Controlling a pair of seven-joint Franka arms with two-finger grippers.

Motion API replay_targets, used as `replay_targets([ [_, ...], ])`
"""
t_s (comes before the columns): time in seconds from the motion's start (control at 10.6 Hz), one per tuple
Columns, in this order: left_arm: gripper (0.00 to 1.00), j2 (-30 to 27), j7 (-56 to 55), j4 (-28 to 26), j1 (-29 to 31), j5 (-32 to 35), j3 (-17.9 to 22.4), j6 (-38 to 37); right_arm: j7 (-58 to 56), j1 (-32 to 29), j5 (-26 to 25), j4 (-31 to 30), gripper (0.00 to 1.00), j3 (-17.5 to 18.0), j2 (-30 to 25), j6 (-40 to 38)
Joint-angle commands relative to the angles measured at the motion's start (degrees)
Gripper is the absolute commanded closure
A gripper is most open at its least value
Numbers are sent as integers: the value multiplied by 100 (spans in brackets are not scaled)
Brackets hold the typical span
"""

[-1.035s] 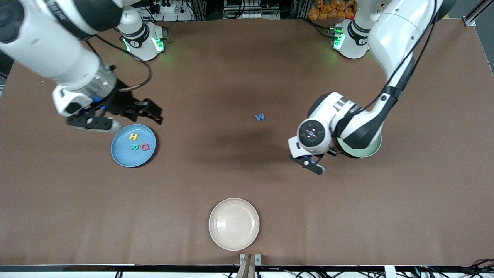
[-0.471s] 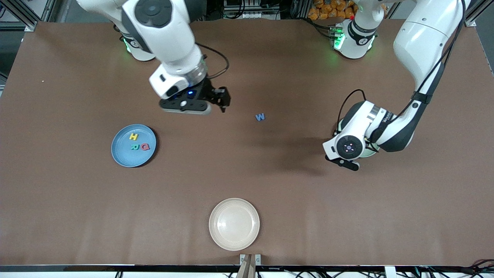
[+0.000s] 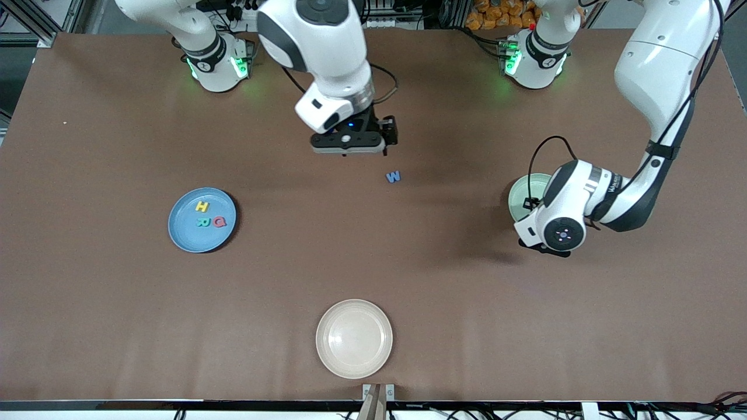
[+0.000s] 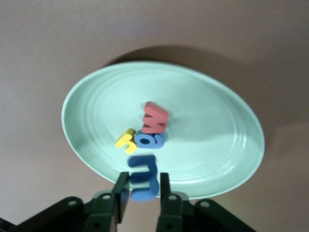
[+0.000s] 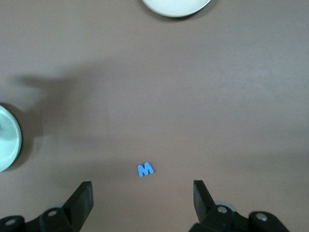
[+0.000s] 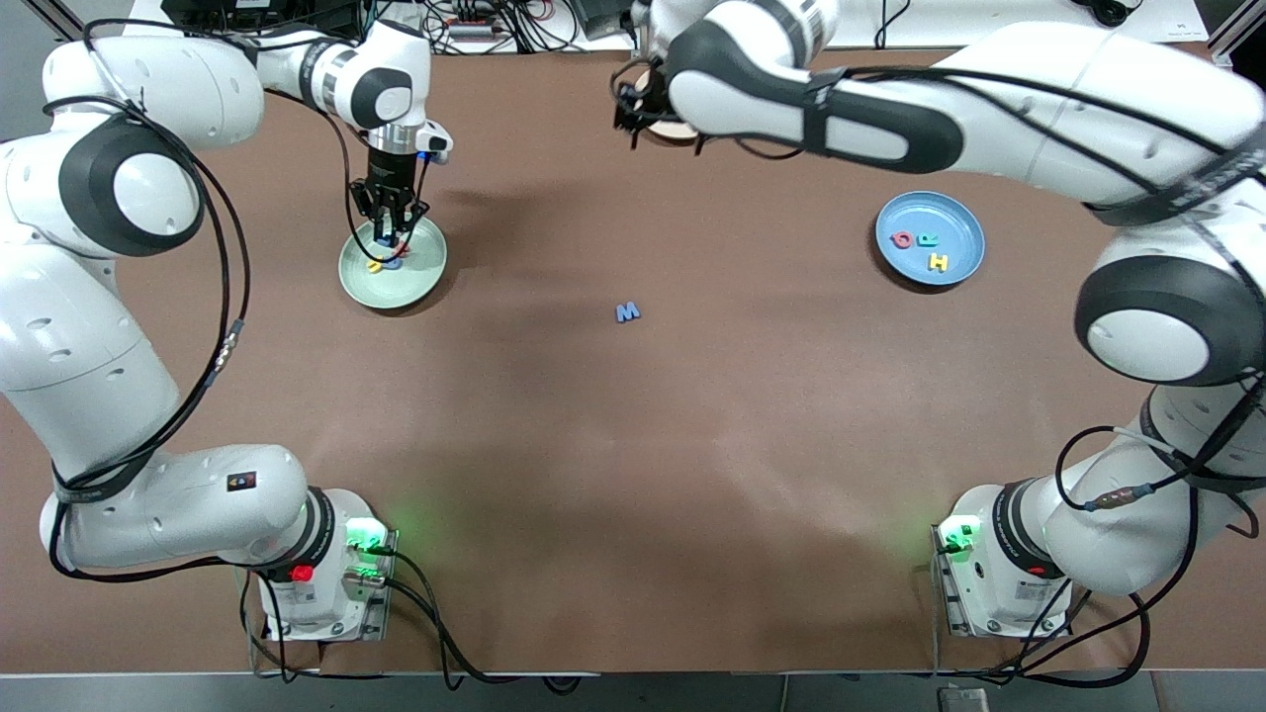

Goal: Sort uppercase to blue plate, lowercase to green plate
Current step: 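Release the E on the green plate while the right gripper lowers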

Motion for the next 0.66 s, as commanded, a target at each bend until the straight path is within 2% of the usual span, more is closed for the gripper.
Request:
replay_targets([
  [0.0,29,-195,-88,-148,125,-437,-6,71,122,323,-175,524,8,17,737,-28],
  [0.09,21,-239,-79,-113,221,-561,12,62,105,359,-175,515,8,17,896,129],
  [0.19,0,-387,-62,-87,248,-623,64,53,44,359,-157,506,9,17,1063,322],
  [0.56,0,-1265,26,220,818,-1316,108,44,-554,526,-131,331,11,8,1248,421],
])
